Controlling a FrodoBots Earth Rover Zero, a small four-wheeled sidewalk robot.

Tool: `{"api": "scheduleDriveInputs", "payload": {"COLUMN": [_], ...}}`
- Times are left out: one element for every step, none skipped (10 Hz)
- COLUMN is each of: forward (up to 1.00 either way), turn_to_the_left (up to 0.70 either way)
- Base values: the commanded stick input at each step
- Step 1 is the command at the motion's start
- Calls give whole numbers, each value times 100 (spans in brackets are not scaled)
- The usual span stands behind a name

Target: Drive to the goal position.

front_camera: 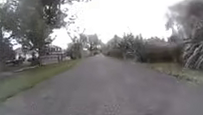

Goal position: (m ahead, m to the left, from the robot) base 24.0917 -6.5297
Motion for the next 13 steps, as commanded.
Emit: {"api": "scheduleDriveInputs", "payload": {"forward": [70,70,70,70,70,70,70,70,70,70,70,70,70], "turn_to_the_left": [0,0,0,0,0,0,0,0,0,0,0,0,0]}}
